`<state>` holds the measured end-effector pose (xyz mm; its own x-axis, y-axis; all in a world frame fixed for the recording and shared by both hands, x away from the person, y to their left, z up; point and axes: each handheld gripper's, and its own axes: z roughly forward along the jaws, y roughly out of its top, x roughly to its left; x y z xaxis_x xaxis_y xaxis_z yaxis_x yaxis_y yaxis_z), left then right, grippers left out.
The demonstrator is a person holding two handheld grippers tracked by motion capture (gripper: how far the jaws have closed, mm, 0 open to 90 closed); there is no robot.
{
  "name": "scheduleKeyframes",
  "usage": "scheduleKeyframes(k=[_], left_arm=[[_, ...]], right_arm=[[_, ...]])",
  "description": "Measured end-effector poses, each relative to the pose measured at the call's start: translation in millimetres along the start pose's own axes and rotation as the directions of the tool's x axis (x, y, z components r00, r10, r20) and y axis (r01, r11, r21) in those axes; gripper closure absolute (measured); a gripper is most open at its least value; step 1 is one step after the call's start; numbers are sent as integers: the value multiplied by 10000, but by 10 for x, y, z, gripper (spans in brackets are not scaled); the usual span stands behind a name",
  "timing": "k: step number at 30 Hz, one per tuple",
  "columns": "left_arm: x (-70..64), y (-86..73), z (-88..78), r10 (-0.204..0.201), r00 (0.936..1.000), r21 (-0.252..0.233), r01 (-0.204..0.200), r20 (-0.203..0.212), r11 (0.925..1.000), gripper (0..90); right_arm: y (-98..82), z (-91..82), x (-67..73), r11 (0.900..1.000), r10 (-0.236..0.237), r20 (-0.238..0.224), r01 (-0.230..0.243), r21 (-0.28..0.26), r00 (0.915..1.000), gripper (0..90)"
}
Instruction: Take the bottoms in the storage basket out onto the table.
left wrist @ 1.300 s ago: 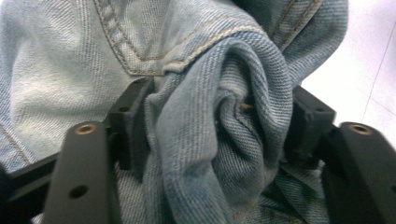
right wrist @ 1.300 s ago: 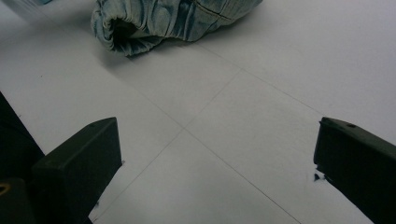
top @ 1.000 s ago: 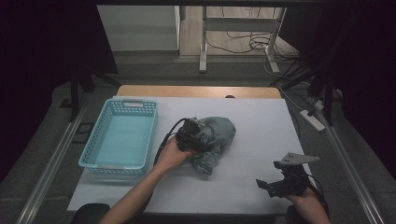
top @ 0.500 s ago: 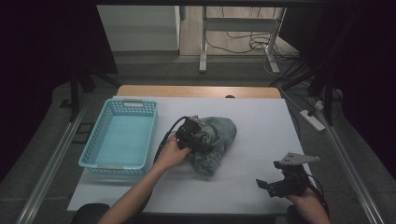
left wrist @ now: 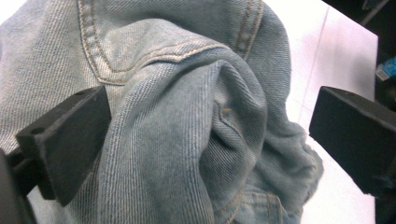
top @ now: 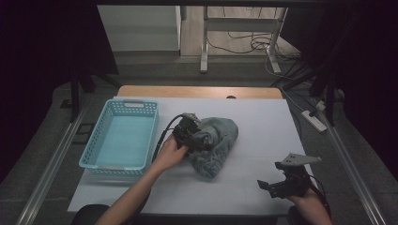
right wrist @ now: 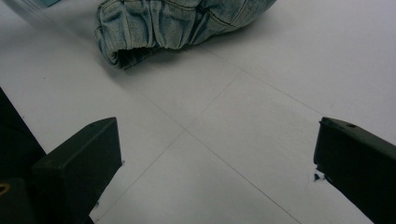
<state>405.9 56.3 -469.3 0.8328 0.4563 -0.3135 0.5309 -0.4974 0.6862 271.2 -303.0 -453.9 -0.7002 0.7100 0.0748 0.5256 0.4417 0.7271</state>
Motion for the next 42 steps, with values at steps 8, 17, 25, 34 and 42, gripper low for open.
scheduleKeyframes(k=[8,17,25,34,42], left_arm=[[-4,-16,-51,217,9997,-13,-217,-78,9998,15],[-40,-52,-124,553,9979,-20,-554,-343,9985,23],[-69,-52,-206,578,9976,-266,-589,-394,9979,19],[-90,-73,-279,429,9980,-449,-450,-468,9980,17],[-99,-94,-319,428,9978,-505,-453,-501,9977,18]], right_arm=[[-1,-1,1,10000,9,-6,-9,-31,10000,11],[-2,-2,2,10000,-17,-6,17,-46,10000,11],[-1,-3,4,10000,-9,-3,9,-41,10000,11],[-1,-2,5,10000,-14,-3,14,-38,10000,11],[-1,-2,6,10000,-30,-7,30,-37,10000,12]])
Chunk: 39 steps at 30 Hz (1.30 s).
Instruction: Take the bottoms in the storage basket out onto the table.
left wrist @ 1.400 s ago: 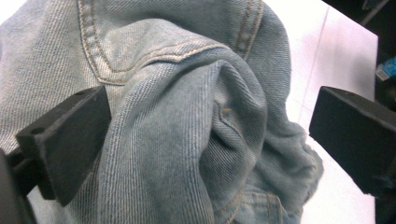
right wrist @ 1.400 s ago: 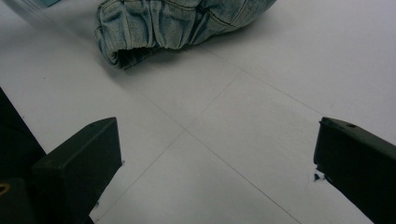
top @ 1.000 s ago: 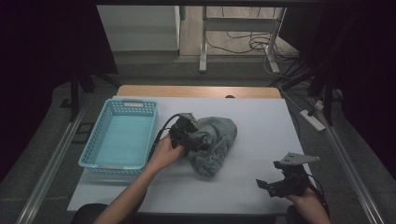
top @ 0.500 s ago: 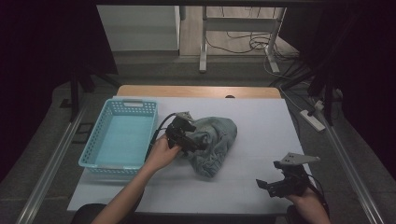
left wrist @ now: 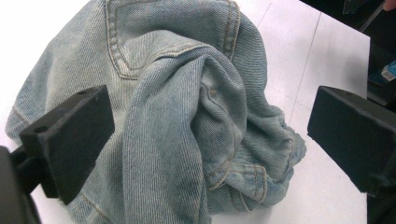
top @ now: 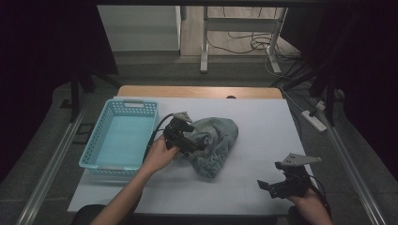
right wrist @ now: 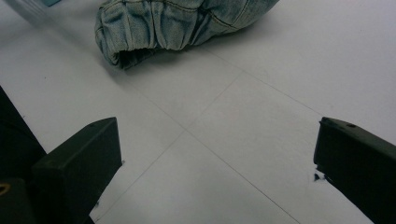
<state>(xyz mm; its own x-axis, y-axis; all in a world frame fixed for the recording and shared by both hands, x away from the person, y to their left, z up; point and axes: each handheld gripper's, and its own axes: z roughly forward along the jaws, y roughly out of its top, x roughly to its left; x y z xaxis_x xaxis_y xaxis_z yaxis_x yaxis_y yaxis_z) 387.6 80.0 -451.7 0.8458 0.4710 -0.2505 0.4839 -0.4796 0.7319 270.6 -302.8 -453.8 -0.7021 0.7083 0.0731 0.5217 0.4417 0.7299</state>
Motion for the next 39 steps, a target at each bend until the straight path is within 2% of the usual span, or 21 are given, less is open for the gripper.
scheduleKeyframes(k=[4,6,17,24,39], left_arm=[[-7,-5,-34,68,10000,8,-68,-55,10000,21],[-7,-4,-65,-111,9999,75,111,111,9999,23],[-30,-6,-182,25,10000,-170,-26,-90,9999,20],[-39,-13,-225,-173,9998,-180,173,37,9997,15],[-55,-62,-308,-189,9994,-190,183,-307,9997,12]], right_arm=[[0,1,0,10000,1,2,-1,5,10000,11],[0,1,0,10000,-1,1,1,7,10000,11],[1,1,1,10000,-11,4,11,17,10000,11],[2,1,2,10000,-13,15,13,33,10000,11],[2,5,1,10000,-26,-4,26,41,10000,11]])
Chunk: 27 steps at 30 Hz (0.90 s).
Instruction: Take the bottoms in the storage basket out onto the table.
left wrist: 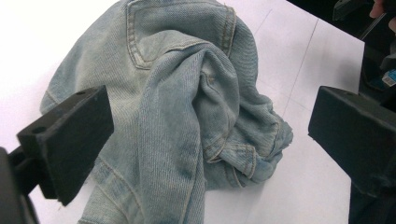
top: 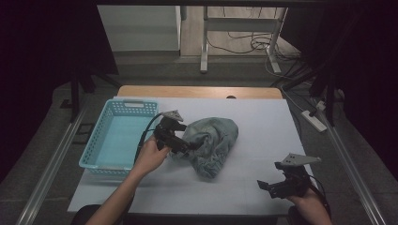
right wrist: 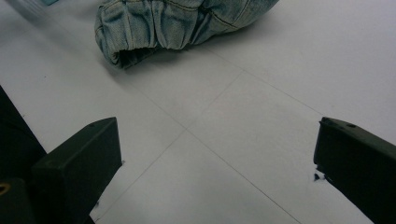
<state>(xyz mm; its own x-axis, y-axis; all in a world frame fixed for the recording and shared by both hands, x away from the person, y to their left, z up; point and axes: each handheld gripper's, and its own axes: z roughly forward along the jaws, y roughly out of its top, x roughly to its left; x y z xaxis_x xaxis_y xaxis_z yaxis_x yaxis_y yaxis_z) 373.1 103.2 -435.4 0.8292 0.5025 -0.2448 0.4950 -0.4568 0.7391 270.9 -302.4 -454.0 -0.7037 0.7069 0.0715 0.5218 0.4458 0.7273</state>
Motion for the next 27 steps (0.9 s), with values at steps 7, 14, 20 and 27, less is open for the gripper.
scheduleKeyframes(k=[7,14,20,27], left_arm=[[15,-36,-50,-134,9999,-152,133,-92,9998,12],[24,-76,-110,-237,9996,-261,232,-163,9994,12],[17,-111,-151,-315,9993,-351,308,-201,9989,12],[21,-147,-198,-346,9992,-411,337,-217,9986,12]], right_arm=[[0,1,-1,10000,10,-8,-10,8,10000,11],[1,-1,-3,10000,30,-13,-30,30,10000,11],[1,0,-3,10000,37,-23,-37,18,10000,11],[1,0,-1,10000,1,-6,-1,13,10000,11]])
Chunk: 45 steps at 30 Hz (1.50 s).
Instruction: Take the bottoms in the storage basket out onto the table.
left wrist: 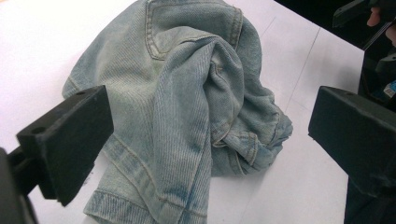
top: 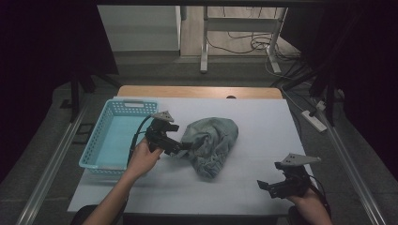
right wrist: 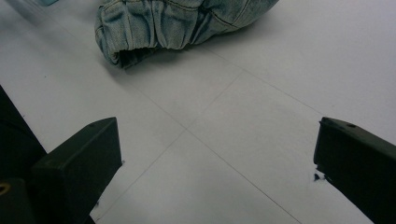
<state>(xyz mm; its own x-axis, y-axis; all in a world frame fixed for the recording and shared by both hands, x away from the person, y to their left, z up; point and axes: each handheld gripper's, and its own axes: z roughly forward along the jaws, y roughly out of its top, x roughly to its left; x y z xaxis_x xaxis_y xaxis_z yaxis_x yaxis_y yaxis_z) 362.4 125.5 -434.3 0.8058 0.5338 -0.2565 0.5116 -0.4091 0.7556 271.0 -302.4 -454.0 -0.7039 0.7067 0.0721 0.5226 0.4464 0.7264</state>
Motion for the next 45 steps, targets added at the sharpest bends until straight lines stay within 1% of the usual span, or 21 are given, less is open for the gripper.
scheduleKeyframes(k=[3,13,15,18,22,26,30,45], left_arm=[[3,-12,-33,-63,10000,-120,63,17,9999,12],[-3,-52,-81,-76,10000,-225,75,-33,9997,13],[-3,-63,-108,-130,9999,-366,130,-8,9992,14],[-4,-78,-124,-154,9999,-428,153,-12,9990,14],[-4,-116,-143,-218,9997,-443,214,-78,9988,14],[-11,-152,-176,-406,9991,-594,399,-98,9974,12],[-15,-165,-198,-472,9988,-669,464,-112,9967,11],[-48,-265,-292,-562,9982,-771,544,-215,9955,11]], right_arm=[[0,-1,1,10000,-3,3,3,-5,10000,11],[-2,-8,4,10000,30,40,-29,-77,10000,11],[-3,-11,1,10000,26,55,-26,-86,10000,11],[-4,-14,2,9999,46,59,-46,-103,10000,11],[-4,-15,2,9999,52,72,-51,-110,10000,11],[-2,-13,6,9999,24,101,-23,-100,9999,11],[-3,-13,4,9999,11,103,-10,-112,9999,11],[-3,-13,9,9999,34,138,-32,-110,9999,11]])
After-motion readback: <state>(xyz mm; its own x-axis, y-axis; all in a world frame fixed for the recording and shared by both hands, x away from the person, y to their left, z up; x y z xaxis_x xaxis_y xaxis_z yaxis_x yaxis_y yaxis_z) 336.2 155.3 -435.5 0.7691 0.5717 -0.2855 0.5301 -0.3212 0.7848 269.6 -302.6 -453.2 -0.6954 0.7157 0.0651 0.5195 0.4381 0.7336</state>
